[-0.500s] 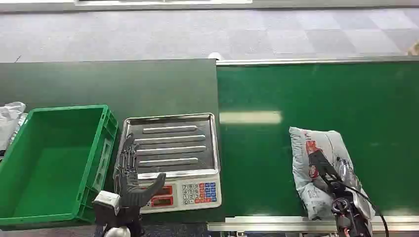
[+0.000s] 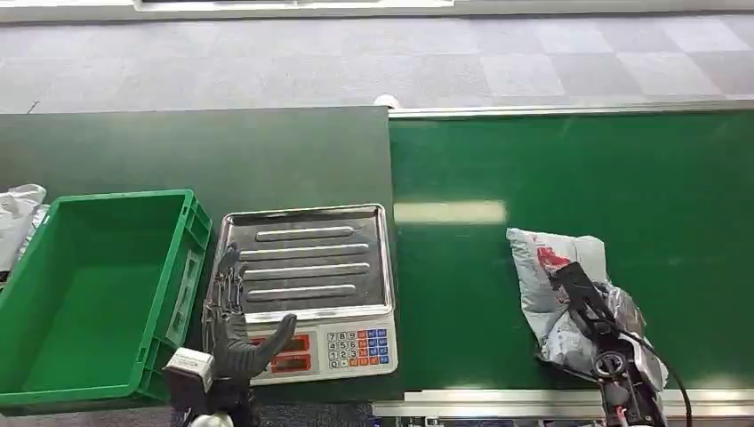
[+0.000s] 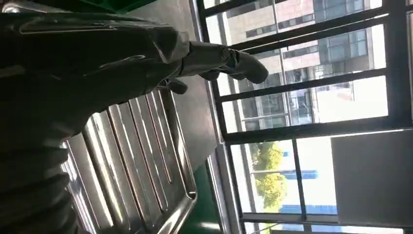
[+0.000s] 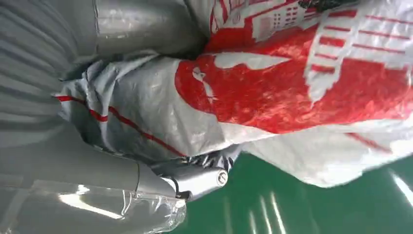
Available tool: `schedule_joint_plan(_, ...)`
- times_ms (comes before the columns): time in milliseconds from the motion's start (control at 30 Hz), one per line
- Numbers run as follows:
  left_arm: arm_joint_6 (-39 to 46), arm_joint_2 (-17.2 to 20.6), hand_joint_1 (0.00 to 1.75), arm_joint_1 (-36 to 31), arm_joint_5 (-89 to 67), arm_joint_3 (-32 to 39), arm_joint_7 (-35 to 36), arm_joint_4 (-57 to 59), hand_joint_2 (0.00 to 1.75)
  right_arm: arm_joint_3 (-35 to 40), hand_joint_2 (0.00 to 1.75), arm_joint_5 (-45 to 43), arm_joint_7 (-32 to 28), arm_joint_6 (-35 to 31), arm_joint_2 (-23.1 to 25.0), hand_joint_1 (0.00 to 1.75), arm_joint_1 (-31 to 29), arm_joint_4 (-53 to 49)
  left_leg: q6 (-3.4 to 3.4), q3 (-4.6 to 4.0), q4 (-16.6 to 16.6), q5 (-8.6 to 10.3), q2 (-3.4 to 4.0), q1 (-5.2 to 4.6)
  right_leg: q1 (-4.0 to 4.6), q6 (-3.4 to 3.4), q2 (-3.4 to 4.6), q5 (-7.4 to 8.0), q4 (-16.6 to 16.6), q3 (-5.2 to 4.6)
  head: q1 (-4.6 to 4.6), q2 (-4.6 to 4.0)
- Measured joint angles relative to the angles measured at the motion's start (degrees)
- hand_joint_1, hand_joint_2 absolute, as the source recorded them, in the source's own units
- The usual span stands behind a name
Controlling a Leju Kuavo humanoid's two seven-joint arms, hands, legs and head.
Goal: Moved the parcel from conveyor to table for the left to box.
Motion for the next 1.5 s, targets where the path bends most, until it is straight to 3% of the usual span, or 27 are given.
schedule_joint_plan(267, 1.0, 0.0, 0.0, 0.4, 0.1, 0.2, -0.2, -0.6, 1.75, 0.1, 1.75, -6.4, -6.4, -2.0, 2.2, 1.75, 1.3, -6.7, 0.0, -0.13, 0.0, 0.0, -0.02, 0.0, 0.0, 0.0, -0.02, 0.0, 0.0, -0.1, 0.0, 0.0)
schedule_joint_plan(467, 0.9, 0.0, 0.0, 0.8, 0.1, 0.3, -0.6, -1.3, 1.75, 0.7, 1.75, -17.6, -14.3, -11.7, 4.9, 1.75, 7.7, -24.3, 0.0, -0.28, 0.0, 0.0, -0.1, 0.0, 0.0, 0.01, -0.15, -0.05, 0.0, -0.27, -0.02, 0.0)
schedule_joint_plan(567, 0.3, 0.0, 0.0, 0.7, 0.1, 0.4, -1.0, -1.3, 1.75, 0.6, 1.75, -27.7, -20.4, -16.9, 6.8, 1.75, 12.9, -35.2, -0.01, -0.36, 0.0, -0.01, -0.25, 0.0, 0.0, 0.01, -0.26, -0.11, 0.0, -0.28, 0.0, 0.0)
schedule_joint_plan(800, -0.4, 0.0, 0.0, -1.1, -0.1, 0.4, -1.7, -0.9, 1.75, 2.5, 1.75, -29.4, -21.9, -18.5, 11.3, 1.75, 17.4, -49.2, -0.03, -0.3, 0.0, -0.05, -0.05, 0.0, 0.01, -0.02, -0.12, -0.1, 0.0, -0.26, -0.02, 0.0)
schedule_joint_plan(1067, -0.2, 0.1, 0.0, -3.8, -1.0, 1.0, -2.1, -0.8, 1.75, 9.2, 1.75, -24.9, -17.4, -9.3, 14.0, 1.75, 12.2, -50.1, -0.02, -0.23, 0.0, 0.02, -0.01, 0.0, 0.02, -0.06, -0.08, -0.04, 0.0, -0.17, 0.0, 0.0)
schedule_joint_plan(1133, 0.2, 0.2, 0.0, -4.9, -1.1, 1.5, -2.4, -0.8, 1.75, 11.9, 1.75, -22.4, -15.1, -5.5, 15.0, 1.75, 8.9, -48.5, -0.02, -0.2, 0.0, 0.03, 0.08, 0.01, 0.04, -0.07, 0.0, -0.03, 0.0, -0.21, 0.0, 0.0)
schedule_joint_plan(1333, 0.9, 0.3, 0.0, -7.0, -1.2, 2.7, -2.6, -0.8, 1.75, 17.6, 1.75, -20.4, -13.3, -3.6, 17.6, 1.75, 3.9, -44.5, -0.05, -0.27, 0.0, 0.05, -0.09, 0.03, 0.05, -0.07, -0.17, -0.05, 0.1, -0.21, 0.0, 0.0)
schedule_joint_plan(1500, 2.6, 0.6, 0.0, -9.3, -1.7, 4.0, -3.3, -2.1, 1.75, 22.8, 1.75, -15.6, -12.2, 4.1, 20.4, 1.75, -0.2, -38.3, -0.06, -0.31, 0.0, 0.04, 0.16, 0.02, 0.05, -0.08, 0.05, -0.04, 0.1, -0.29, 0.02, 0.0)
